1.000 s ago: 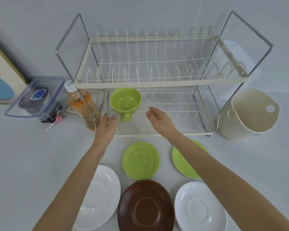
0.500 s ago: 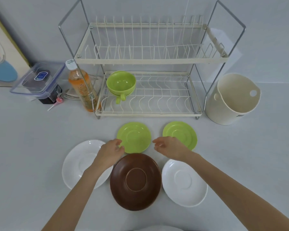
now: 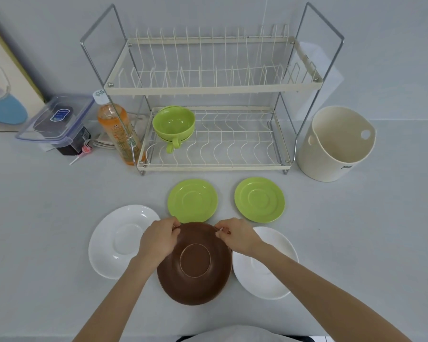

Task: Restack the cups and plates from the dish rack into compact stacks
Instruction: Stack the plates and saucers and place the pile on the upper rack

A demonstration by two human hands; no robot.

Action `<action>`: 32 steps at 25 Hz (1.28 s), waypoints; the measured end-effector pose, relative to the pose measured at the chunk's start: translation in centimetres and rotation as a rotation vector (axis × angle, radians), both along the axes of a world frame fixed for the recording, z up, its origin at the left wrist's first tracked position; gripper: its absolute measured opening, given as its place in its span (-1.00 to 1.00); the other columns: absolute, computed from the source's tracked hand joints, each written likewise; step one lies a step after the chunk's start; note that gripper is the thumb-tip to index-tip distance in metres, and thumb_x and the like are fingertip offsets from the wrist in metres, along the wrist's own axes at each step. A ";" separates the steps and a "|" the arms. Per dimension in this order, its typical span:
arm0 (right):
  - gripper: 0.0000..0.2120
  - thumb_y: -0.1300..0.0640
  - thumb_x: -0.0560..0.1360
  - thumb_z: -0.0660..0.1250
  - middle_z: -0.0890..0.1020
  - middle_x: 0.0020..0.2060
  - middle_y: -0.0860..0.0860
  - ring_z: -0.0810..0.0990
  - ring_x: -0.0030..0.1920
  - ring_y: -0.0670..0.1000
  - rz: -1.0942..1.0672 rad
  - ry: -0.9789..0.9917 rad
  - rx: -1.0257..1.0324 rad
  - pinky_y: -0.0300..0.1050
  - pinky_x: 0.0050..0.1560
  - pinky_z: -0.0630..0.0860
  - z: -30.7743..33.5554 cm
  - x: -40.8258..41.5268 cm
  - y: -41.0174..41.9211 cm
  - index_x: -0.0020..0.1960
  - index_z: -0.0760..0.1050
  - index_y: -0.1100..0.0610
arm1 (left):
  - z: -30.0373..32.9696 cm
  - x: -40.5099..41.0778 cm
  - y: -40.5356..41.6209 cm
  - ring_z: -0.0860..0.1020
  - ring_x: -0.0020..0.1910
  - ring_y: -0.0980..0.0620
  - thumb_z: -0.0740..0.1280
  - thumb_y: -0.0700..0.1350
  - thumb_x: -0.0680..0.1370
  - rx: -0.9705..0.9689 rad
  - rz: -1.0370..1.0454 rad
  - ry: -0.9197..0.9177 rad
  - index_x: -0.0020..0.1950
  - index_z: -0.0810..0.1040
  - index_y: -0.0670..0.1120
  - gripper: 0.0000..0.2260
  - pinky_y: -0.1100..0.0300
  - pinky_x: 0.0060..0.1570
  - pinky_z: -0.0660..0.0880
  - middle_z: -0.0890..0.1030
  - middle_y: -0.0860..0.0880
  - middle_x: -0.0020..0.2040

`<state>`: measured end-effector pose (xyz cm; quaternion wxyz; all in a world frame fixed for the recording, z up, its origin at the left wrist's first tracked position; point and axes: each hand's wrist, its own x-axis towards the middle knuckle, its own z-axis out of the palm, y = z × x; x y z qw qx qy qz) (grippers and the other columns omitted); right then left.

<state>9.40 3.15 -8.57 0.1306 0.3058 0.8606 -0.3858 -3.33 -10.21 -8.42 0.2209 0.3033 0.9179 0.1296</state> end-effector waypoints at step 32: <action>-0.75 0.10 0.52 0.22 0.52 -0.19 -0.07 0.44 -0.06 -0.09 -0.306 0.064 -0.026 -0.34 -0.05 0.28 -0.1 10.4 8.0 0.14 0.59 0.05 | -1.7 8.6 8.0 0.58 0.04 -0.03 0.29 -0.07 0.50 0.197 -0.026 -0.171 0.10 0.60 -0.09 -0.77 0.21 0.01 0.40 0.62 -0.08 0.11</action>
